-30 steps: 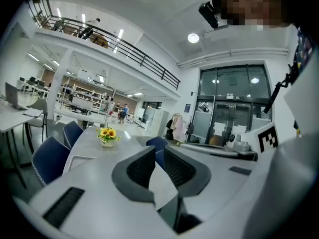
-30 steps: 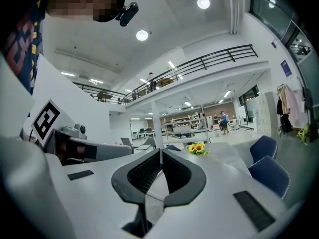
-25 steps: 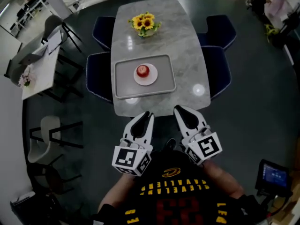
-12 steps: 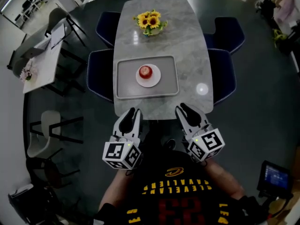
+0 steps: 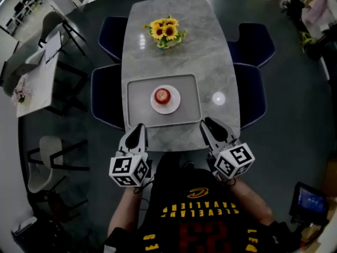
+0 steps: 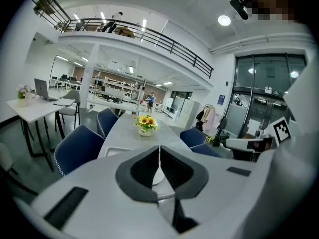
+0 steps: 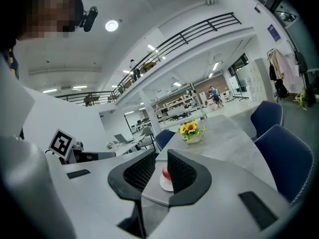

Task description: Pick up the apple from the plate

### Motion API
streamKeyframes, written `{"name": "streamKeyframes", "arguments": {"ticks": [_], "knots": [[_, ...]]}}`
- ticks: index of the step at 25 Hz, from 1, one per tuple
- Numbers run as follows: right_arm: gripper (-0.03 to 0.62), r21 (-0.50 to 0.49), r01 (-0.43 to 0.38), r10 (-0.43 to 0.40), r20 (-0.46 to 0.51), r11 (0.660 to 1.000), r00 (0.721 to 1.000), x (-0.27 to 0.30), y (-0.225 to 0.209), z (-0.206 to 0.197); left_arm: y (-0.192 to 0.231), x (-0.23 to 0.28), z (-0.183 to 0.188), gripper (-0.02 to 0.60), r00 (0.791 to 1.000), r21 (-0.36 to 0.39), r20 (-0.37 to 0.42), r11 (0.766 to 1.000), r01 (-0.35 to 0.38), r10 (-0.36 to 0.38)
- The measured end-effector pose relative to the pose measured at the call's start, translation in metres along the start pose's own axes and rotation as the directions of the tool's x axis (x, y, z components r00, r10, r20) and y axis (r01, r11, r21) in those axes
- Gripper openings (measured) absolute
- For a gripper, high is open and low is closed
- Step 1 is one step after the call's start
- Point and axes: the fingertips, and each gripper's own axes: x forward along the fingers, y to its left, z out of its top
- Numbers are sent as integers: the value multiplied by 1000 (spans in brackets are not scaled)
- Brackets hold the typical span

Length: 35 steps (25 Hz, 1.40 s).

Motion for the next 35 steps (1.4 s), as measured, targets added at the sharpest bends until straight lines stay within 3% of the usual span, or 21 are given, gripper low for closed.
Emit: {"name": "streamKeyframes", "arguments": {"ticks": [5, 9, 12, 21, 27, 30, 35], "knots": [[63, 22, 17, -16, -69, 1000, 997, 41, -18, -8, 15, 43, -1, 15, 998, -50, -46, 998, 47, -49], [63, 39, 48, -42, -135, 998, 990, 66, -31, -27, 32, 63, -5, 100, 994, -36, -83, 997, 64, -67], [63, 50, 68, -58, -178, 996, 982, 83, -38, -38, 45, 79, -12, 100, 988, -41, -134, 996, 74, -79], [63, 92, 129, -97, -286, 987, 953, 119, -60, -75, 77, 125, -57, 100, 944, -82, -311, 992, 92, -113], [63, 134, 148, -94, -343, 980, 935, 137, -66, -100, 91, 148, -78, 97, 913, -91, -388, 991, 96, -124], [63, 141, 154, -93, -368, 978, 925, 149, -73, -109, 97, 162, -89, 12, 898, -92, -423, 992, 91, -122], [63, 162, 172, -98, -387, 972, 917, 156, -78, -115, 100, 169, -102, 2, 876, -107, -463, 990, 96, -134]]}}
